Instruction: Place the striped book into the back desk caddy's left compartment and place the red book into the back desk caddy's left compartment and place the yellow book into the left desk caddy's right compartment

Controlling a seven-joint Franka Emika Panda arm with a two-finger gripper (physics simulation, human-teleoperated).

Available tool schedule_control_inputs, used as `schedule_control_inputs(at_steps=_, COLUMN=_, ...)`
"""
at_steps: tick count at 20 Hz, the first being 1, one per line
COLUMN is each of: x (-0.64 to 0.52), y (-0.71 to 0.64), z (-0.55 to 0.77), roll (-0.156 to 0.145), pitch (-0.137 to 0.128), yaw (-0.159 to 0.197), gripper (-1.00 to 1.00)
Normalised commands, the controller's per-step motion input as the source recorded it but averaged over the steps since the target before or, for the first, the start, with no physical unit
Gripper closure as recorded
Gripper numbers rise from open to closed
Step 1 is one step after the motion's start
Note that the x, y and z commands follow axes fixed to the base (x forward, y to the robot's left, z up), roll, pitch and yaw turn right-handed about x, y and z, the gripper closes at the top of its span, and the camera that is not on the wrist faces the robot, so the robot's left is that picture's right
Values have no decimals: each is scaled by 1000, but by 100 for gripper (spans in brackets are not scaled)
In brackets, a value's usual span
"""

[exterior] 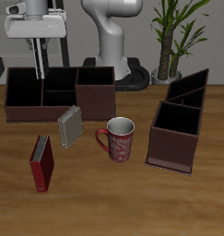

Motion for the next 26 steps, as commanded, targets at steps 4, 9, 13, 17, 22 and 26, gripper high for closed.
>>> schedule_control_inputs(at_steps=4, x=-8, y=-510, z=158, roll=-55, pitch=13, yaw=-26, gripper=100)
schedule_control_inputs(at_steps=9, x=68, y=-382, z=-62, roll=5, pitch=64, yaw=-4, gripper=100)
schedule_control_inputs(at_steps=13, x=17, y=-522, z=4, roll=-41, pitch=60, yaw=-59, gripper=100)
schedule_control_inputs(at_steps=17, x=105, y=-444, z=-42, roll=-6, pitch=106, yaw=-104, gripper=100)
schedule_control_inputs(at_steps=22, x=110, y=-159, z=-132, roll=-25, pitch=57, yaw=11, gripper=100)
schedule_control_inputs(at_steps=26, x=59, y=86, z=-176, roll=13, pitch=62, yaw=11, gripper=100)
